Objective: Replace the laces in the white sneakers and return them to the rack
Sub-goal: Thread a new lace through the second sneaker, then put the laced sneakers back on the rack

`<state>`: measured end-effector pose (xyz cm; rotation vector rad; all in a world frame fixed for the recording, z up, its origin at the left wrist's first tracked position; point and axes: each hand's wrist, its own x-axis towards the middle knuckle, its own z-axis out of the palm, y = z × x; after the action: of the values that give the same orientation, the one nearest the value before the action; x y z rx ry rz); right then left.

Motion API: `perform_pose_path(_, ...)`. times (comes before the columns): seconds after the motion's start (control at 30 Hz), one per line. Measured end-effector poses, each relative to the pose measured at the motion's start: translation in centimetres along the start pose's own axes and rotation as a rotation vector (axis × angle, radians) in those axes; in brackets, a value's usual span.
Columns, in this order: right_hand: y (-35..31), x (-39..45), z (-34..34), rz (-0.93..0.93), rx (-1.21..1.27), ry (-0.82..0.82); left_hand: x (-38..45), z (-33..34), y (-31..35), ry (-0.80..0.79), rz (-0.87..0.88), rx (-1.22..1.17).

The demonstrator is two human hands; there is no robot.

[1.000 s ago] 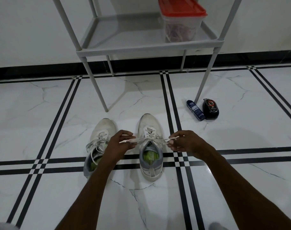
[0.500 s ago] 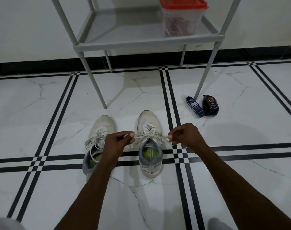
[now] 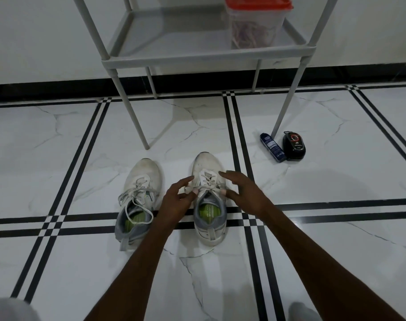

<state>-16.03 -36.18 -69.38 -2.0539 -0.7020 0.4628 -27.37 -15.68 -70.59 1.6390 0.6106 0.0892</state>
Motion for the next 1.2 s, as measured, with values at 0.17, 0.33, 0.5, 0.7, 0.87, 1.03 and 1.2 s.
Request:
perform_pose_path(0.17, -1.3, 0.6, 0.9, 0.038, -0.041, 0.035, -0.1, 0.7, -0.2, 0.102, 0.125, 0.138)
perform_pose_path(0.33, -1.1, 0.5, 1.0, 0.088, -0.069, 0.107, 0.0, 0.9, 0.2, 0.216, 0.144, 0.246)
perform_pose_path(0.5, -1.0, 0.0, 2.0, 0.124, -0.033, 0.202, 0.2, 1.4, 0.4, 0.250, 0.150, 0.376)
perform_pose_path(0.7, 0.0, -0.5, 2.1, 0.373, 0.195, 0.043, 0.5, -3.3, 2.7, 0.483, 0.271, 0.688)
perform_pose_path(0.87, -1.8, 0.1, 2.6, 0.498, 0.286, -0.061, 0.3, -7.7, 2.3, 0.553, -0.336, 0.747)
perform_pose_path(1.03, -2.4, 0.7, 3.0, 0.484, 0.291, -0.097, -0.1, -7.6, 1.2, 0.351, -0.322, 0.545)
perform_pose_path(1.2, -2.2, 0.4, 3.1, 0.467, 0.292, -0.094, -0.8, -4.7, 3.0, 0.177, -0.214, 0.403)
